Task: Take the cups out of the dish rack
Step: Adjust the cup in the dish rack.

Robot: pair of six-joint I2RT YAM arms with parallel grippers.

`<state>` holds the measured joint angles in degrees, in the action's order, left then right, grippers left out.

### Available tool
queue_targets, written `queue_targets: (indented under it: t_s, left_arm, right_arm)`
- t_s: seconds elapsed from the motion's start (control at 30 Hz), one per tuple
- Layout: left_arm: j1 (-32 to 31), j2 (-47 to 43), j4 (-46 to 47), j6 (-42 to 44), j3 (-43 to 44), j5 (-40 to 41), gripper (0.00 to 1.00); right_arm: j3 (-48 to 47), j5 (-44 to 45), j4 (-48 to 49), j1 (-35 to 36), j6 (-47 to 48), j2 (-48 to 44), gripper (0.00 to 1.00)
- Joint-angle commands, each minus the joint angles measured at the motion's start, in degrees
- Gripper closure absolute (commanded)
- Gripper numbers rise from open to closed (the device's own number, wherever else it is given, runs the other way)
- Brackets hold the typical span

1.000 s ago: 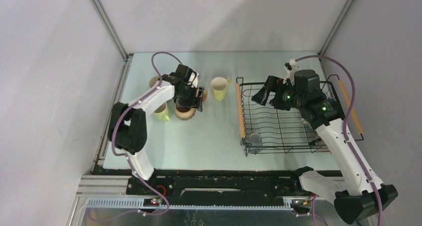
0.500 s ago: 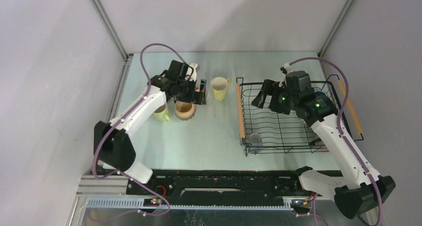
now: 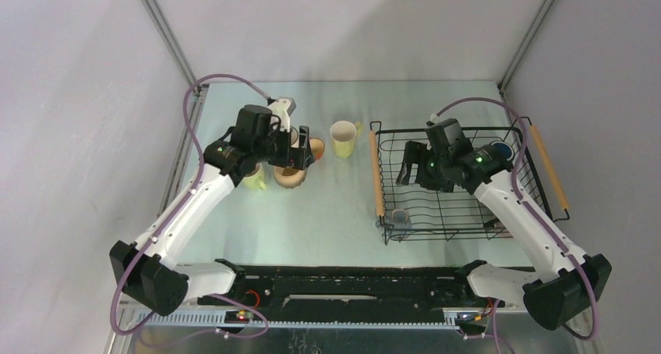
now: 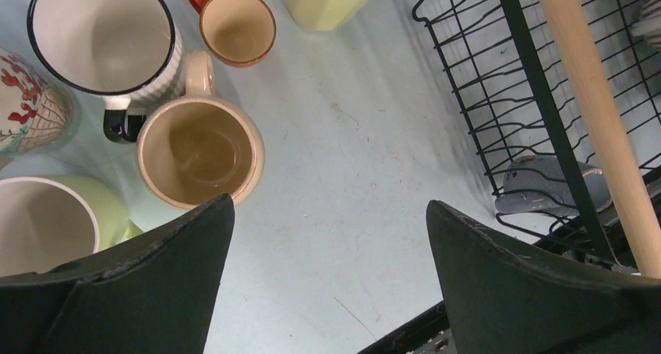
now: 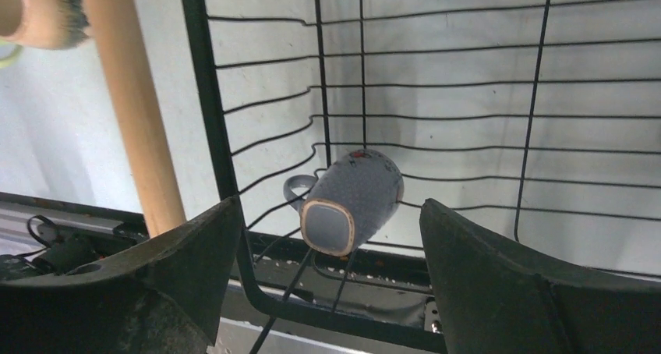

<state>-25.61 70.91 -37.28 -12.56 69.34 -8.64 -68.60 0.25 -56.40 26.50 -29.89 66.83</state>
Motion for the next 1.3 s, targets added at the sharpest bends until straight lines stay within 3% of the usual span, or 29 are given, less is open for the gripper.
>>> queue_targets:
  t_s: [0.0, 0.33, 0.9, 1.27]
  left_arm:
    - [-0.32, -3.37, 2.94, -0.63, -3.12, -0.3, 0.0]
    - [-0.41, -5.24, 3.81, -0.62, -4.99, -3.11, 0.0]
    - [-0.5, -4.86, 4.31, -0.63, -6.5, -4.1, 0.0]
    - [-0.59, -3.95, 4.45, -0.71, -6.68, -4.59, 0.0]
  right_arm:
    - [0.17, 3.03, -4.06, 2.11, -0.49, 0.93, 0.11]
    - [0.35, 6.27, -5.99, 8.07, -2.74, 6.38, 0.22]
    - [2.85, 8.39, -4.22, 13.95, -6.89, 11.53, 0.22]
    - [5.94, 7.61, -3.34, 15.07, -7.7, 9.2, 0.26]
